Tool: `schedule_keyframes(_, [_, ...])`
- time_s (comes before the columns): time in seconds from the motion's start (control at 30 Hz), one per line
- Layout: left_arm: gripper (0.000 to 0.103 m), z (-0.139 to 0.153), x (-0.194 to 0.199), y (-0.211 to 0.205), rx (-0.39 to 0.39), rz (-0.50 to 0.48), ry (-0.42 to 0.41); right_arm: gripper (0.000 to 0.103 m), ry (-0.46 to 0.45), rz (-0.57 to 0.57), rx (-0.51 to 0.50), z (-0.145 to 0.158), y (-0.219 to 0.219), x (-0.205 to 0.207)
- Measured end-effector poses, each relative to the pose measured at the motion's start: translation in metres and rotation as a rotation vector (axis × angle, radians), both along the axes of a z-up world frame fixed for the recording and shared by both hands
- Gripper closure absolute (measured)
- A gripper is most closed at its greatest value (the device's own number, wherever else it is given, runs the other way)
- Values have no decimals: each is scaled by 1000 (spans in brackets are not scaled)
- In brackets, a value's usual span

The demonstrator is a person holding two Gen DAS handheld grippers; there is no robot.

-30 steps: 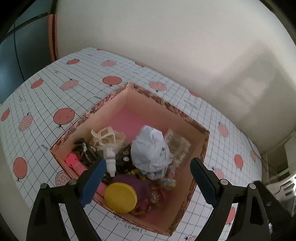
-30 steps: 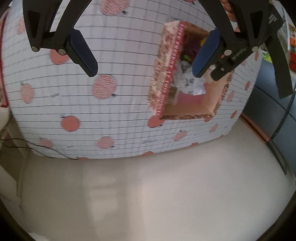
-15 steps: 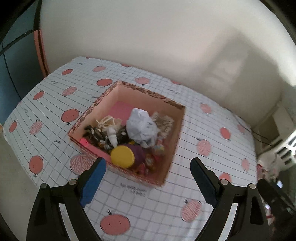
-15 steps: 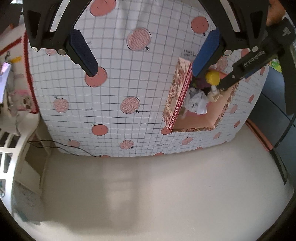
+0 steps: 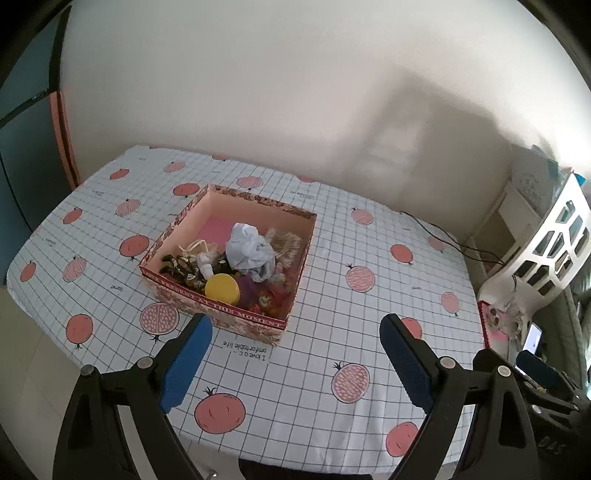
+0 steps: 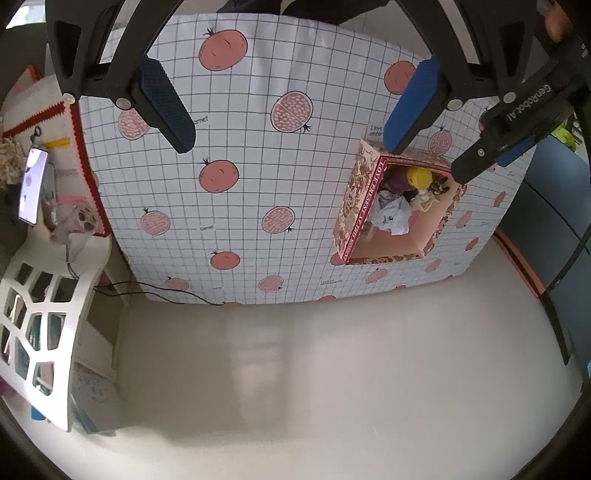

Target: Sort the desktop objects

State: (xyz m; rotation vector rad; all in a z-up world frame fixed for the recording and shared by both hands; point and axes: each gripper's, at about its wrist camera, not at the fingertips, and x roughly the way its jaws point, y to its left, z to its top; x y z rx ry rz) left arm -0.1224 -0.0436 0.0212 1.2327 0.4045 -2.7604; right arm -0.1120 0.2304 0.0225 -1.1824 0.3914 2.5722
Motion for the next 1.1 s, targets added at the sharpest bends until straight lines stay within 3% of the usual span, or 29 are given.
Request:
schedule_keyframes(0.3, [10, 15, 26, 9, -63, -2, 28, 0, 23, -14, -4, 12, -2, 21])
schedule_keyframes(1.1, [10, 36, 40, 30, -86, -56, 62, 0, 58, -21, -12, 25, 0, 33])
